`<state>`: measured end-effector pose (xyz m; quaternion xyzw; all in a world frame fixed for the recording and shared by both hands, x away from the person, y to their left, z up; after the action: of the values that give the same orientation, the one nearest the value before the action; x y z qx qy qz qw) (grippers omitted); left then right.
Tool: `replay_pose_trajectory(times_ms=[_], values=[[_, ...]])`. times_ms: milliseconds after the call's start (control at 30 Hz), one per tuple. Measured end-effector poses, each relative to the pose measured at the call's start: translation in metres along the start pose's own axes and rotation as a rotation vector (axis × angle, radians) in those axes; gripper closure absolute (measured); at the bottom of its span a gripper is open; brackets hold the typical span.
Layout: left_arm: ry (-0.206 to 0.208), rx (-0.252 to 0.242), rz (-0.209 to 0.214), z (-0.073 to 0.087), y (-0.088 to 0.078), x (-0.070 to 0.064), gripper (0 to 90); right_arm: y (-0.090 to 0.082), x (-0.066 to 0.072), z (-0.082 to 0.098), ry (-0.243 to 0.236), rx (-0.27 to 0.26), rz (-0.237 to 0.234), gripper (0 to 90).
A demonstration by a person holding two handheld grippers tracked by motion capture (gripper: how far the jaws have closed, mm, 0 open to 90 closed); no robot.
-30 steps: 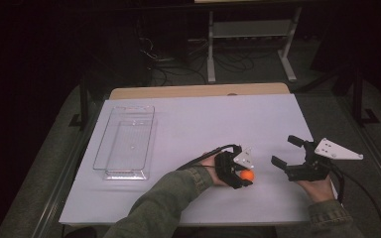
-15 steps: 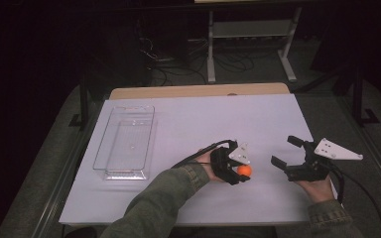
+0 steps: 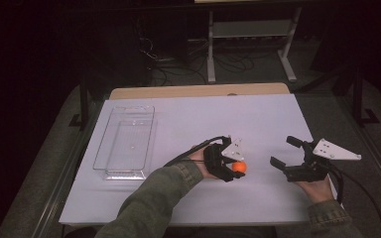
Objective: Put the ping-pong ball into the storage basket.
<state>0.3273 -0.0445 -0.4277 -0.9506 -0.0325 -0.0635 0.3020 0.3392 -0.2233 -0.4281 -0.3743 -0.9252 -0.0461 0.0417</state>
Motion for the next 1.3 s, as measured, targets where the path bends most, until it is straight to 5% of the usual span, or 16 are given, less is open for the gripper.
replay_pose_trajectory(times_ms=[1300], values=[[-0.014, -0.007, -0.051, 0.000, -0.064, 0.008, 50.7, 0.000, 0.000, 0.002, 0.000, 0.011, 0.007, 0.0]])
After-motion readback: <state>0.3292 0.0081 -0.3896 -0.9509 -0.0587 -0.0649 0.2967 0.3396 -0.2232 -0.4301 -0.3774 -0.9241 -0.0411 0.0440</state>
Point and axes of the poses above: each handheld gripper's, and its own axes: y roughly forward along the jaws, z roughly out of its underside, x roughly to its left, the point moved 8 cm from there along y, roughly forward along the jaws, and after that the axes turned 12 degrees about -x, right-handed, at the moved point
